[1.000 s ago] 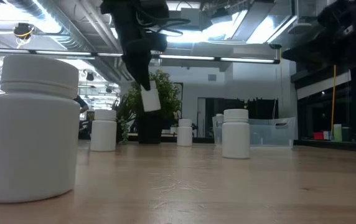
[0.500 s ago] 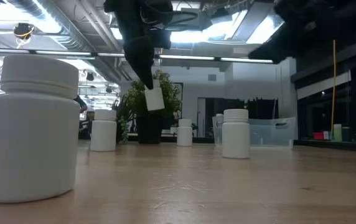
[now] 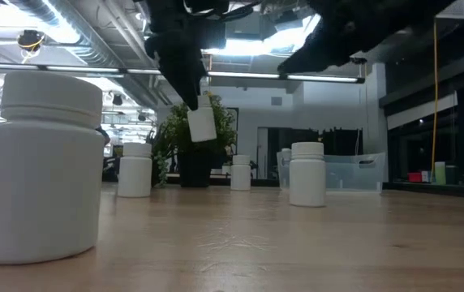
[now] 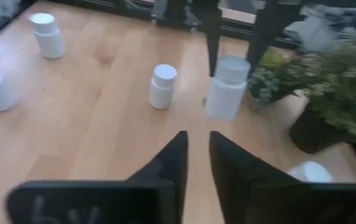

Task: Pick and place pill bottles into a basket
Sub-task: Put the white pill bottle into the transparent bin

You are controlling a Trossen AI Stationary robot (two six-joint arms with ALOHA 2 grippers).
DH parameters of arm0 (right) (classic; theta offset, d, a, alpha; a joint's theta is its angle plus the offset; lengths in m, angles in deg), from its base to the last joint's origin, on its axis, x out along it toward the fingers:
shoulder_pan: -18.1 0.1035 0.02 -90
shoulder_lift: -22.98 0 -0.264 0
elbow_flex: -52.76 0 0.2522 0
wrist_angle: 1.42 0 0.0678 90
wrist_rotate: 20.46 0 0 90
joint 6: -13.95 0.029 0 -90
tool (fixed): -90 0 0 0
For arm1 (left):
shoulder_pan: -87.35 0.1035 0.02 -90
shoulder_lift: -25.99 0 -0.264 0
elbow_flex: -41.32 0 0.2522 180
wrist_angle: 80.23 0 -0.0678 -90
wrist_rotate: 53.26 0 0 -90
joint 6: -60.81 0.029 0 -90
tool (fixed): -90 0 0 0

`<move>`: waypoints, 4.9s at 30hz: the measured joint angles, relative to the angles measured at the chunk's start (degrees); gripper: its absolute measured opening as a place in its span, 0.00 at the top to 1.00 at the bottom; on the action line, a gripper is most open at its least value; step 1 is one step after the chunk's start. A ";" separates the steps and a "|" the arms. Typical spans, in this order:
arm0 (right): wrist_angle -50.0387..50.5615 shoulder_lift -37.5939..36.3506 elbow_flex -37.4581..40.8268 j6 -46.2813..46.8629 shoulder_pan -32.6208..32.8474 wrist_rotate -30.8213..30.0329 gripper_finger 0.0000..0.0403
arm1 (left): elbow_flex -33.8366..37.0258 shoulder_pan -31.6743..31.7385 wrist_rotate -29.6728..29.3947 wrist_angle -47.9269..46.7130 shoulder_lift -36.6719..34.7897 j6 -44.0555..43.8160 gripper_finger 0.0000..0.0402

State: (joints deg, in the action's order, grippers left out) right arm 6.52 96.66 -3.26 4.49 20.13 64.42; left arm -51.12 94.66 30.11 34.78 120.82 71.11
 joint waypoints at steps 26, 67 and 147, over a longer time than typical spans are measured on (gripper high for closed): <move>-9.09 21.66 -13.04 -1.68 -3.42 2.68 0.37 | 0.00 -2.73 -2.26 -1.68 -0.04 -0.56 0.62; -17.93 29.26 -14.46 0.20 -4.49 1.81 0.37 | -2.26 -4.65 -2.26 0.47 -0.09 1.51 0.62; -9.31 20.65 -13.65 -8.83 -6.78 6.81 0.57 | 19.27 4.23 4.61 9.77 -32.22 3.94 0.96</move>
State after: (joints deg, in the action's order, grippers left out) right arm -2.79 117.31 -16.92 -4.34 13.34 71.23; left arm -31.84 98.89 34.72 44.56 88.59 75.05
